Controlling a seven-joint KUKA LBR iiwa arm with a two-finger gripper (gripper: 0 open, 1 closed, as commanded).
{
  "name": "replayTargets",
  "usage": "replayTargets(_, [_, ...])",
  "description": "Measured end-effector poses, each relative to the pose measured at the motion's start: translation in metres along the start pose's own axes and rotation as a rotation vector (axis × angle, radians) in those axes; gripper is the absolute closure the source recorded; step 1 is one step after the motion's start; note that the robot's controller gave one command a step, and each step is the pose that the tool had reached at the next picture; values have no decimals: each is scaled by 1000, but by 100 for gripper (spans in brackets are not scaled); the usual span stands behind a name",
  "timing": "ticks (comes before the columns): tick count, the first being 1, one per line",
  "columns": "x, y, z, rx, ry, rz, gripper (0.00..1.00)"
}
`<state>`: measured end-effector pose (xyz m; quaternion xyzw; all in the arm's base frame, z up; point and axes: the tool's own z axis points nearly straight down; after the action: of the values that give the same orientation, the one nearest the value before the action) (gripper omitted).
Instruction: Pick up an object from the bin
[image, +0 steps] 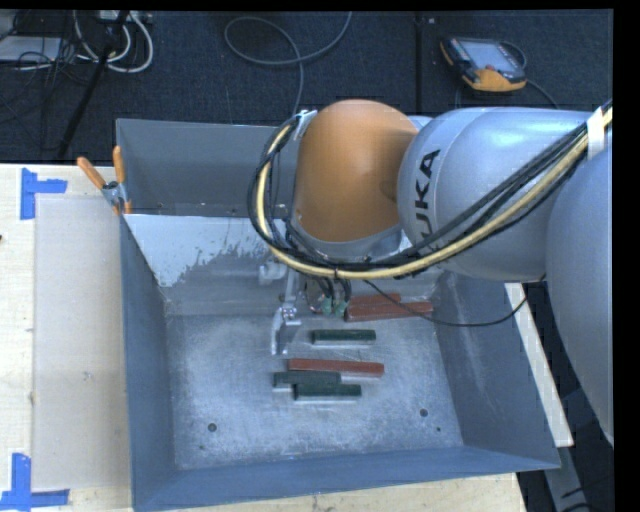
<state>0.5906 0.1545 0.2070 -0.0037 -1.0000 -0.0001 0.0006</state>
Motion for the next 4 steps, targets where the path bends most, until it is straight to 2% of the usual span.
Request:
replayTargets(1, [20,-22,40,-1,-4,-91,0])
replayTargets(2, [29,-23,90,1,-5,-147,0])
replayTargets(3, [-8,-94,130,-3,-8,-223,100])
replayTargets(4, [-8,-94,130,-3,-8,-223,100])
